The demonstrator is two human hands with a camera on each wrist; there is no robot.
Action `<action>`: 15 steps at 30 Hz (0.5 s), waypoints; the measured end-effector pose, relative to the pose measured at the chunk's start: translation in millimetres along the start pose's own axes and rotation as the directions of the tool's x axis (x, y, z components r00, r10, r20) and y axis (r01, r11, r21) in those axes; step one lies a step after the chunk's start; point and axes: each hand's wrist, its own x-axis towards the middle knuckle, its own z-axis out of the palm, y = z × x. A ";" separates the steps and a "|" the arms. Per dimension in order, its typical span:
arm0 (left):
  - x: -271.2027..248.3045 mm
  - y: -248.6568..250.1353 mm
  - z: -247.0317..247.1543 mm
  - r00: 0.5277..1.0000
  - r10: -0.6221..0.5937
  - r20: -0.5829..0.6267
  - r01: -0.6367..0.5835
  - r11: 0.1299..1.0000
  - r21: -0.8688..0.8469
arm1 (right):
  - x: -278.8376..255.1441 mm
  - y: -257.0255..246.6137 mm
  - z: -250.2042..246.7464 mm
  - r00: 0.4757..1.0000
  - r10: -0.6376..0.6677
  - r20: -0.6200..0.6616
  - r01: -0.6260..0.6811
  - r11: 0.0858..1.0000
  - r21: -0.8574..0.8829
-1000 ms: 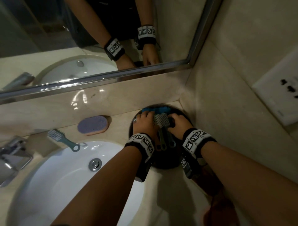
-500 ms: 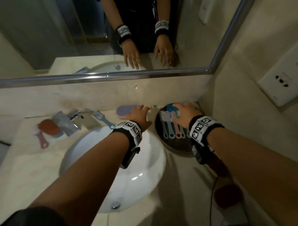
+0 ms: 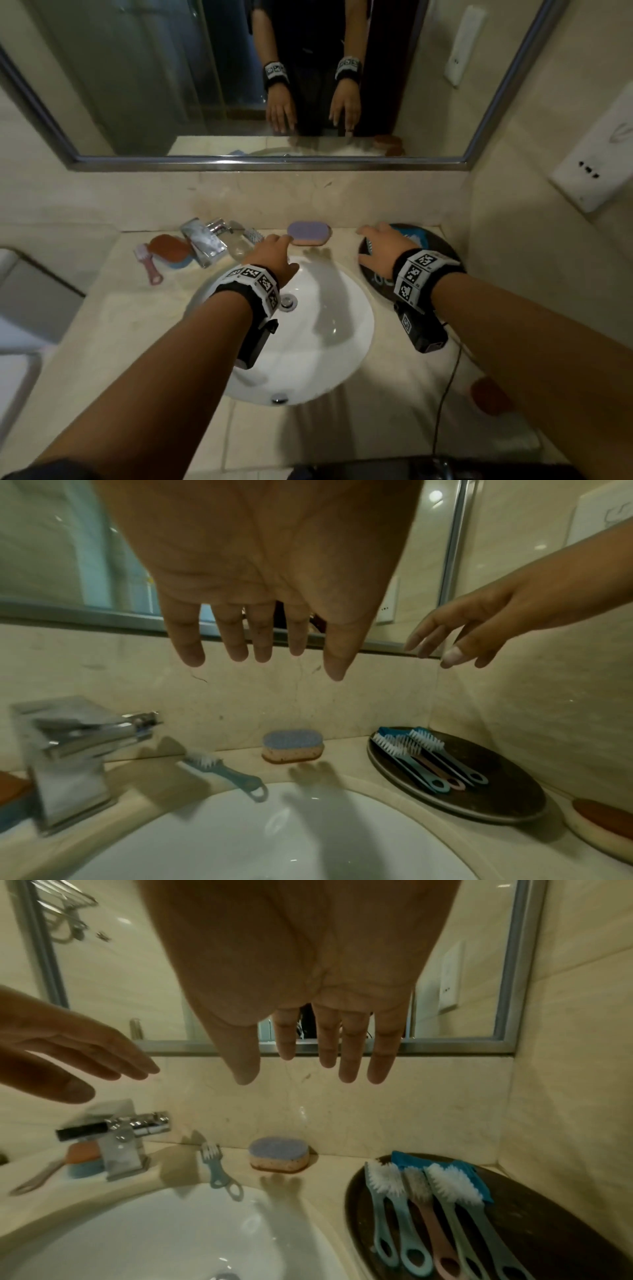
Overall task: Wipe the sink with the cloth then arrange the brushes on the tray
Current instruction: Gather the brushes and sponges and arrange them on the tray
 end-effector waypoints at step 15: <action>-100.5 -14.6 -2.9 0.982 -0.154 -0.111 0.143 0.985 -0.100 | -56.4 -52.6 11.6 0.988 -0.156 0.001 0.156 0.988 0.000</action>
